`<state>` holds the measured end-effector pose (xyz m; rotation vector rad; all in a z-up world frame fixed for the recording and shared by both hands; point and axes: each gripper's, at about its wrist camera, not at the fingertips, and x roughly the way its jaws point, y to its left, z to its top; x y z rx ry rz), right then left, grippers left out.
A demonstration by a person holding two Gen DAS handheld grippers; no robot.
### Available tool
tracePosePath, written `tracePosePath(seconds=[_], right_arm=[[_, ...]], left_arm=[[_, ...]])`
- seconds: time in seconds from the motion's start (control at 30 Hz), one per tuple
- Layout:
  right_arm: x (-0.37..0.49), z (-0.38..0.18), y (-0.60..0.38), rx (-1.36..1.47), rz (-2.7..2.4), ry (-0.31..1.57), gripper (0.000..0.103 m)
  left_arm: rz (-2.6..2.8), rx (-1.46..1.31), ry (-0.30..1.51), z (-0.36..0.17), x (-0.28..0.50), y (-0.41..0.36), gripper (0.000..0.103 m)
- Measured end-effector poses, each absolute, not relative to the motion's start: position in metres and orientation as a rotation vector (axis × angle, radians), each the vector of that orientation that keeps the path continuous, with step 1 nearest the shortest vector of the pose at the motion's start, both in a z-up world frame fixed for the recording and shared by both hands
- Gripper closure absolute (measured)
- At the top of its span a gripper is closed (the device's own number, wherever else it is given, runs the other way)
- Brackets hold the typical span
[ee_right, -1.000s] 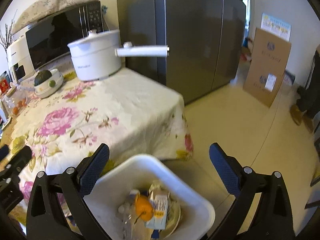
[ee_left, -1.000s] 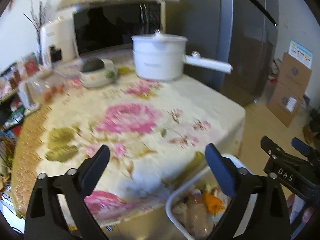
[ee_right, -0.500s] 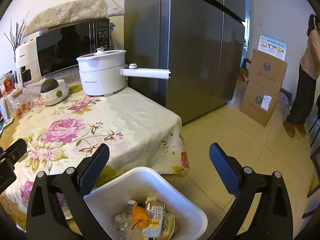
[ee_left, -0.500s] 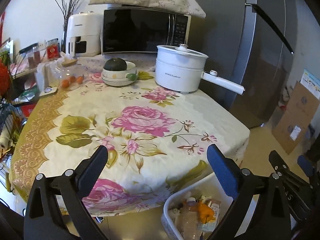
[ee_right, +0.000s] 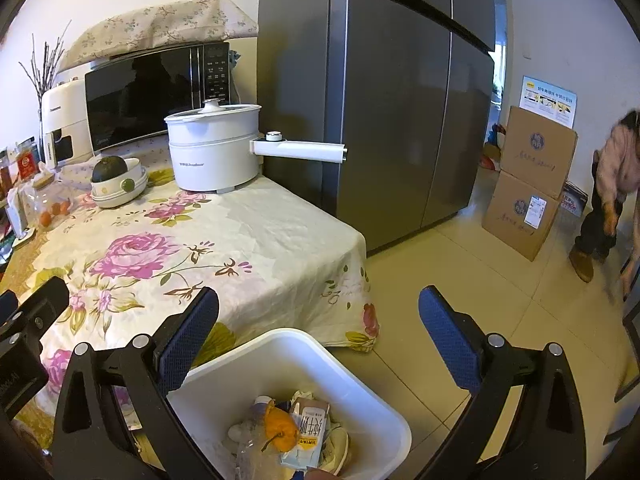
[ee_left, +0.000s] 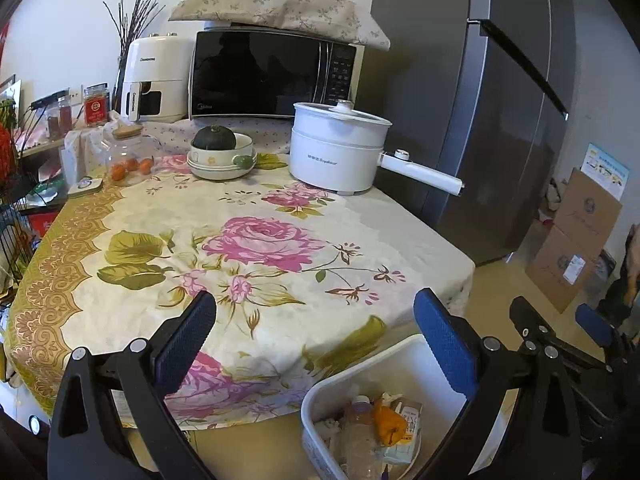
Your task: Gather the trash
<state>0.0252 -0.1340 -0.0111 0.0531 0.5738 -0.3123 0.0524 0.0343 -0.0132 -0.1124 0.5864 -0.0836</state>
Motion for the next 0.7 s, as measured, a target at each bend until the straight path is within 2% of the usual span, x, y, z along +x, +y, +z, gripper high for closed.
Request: tracePosePath(seconds=[0.7], right_arm=[[0.0242,-0.0151,-0.1347,0.066,-0.299,0.597,0.007]], left_arm=[[-0.045,-0.125,0.657,-0.0224,0.0582,0.0378,0.007]])
